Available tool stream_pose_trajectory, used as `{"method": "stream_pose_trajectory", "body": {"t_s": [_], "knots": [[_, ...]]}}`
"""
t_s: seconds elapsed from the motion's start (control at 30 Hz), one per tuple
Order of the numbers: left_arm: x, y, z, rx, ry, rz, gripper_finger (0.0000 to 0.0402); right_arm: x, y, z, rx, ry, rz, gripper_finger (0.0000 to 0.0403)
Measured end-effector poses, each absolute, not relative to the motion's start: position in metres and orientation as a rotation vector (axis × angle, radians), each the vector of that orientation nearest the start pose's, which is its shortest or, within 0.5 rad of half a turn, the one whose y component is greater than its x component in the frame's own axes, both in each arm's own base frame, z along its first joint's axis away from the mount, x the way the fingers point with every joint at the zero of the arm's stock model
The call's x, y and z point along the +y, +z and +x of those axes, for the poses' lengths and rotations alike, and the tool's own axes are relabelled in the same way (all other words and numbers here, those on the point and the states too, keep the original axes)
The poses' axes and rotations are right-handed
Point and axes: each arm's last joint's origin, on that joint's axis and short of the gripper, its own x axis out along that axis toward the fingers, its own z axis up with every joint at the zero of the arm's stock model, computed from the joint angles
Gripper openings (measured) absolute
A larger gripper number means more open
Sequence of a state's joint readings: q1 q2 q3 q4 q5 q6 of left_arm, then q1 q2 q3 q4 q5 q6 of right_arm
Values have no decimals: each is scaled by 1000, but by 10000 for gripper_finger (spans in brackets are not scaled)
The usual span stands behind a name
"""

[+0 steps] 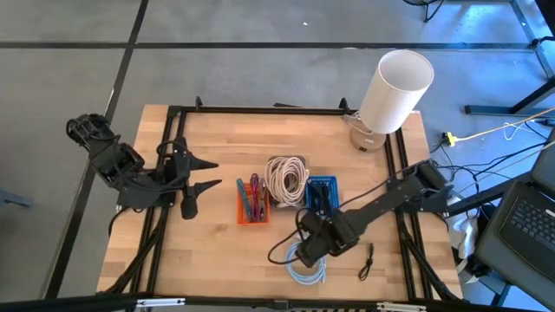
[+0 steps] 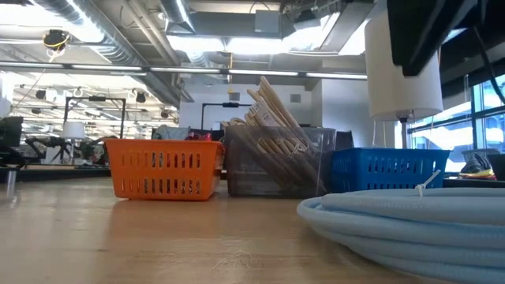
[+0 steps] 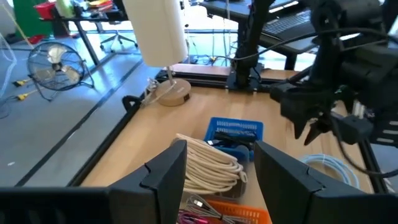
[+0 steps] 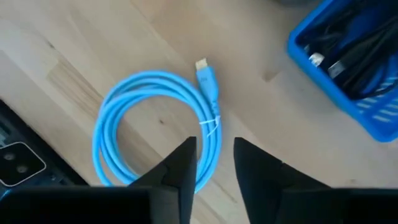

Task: Pick & Place USB Port
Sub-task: Put the light blue HDMI cable into the black bin

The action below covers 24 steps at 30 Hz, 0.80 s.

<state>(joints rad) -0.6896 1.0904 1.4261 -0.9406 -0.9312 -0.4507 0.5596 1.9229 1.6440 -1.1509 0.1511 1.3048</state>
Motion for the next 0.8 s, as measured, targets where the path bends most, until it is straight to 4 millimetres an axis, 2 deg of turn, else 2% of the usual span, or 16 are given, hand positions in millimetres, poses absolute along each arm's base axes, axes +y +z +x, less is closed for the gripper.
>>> {"method": "stream_pose_trajectory", "body": {"t_s": [0.3, 0.63, 0.8], "knots": [[-99, 426, 152, 365, 286, 1, 180, 198, 220, 332, 1360, -580, 575, 160], [-99, 426, 152, 365, 286, 1, 180, 205, 183, 340, 1434, -631, 520, 165], [-99, 426, 152, 366, 286, 2, 180, 207, 173, 342, 1479, -623, 533, 165]]}}
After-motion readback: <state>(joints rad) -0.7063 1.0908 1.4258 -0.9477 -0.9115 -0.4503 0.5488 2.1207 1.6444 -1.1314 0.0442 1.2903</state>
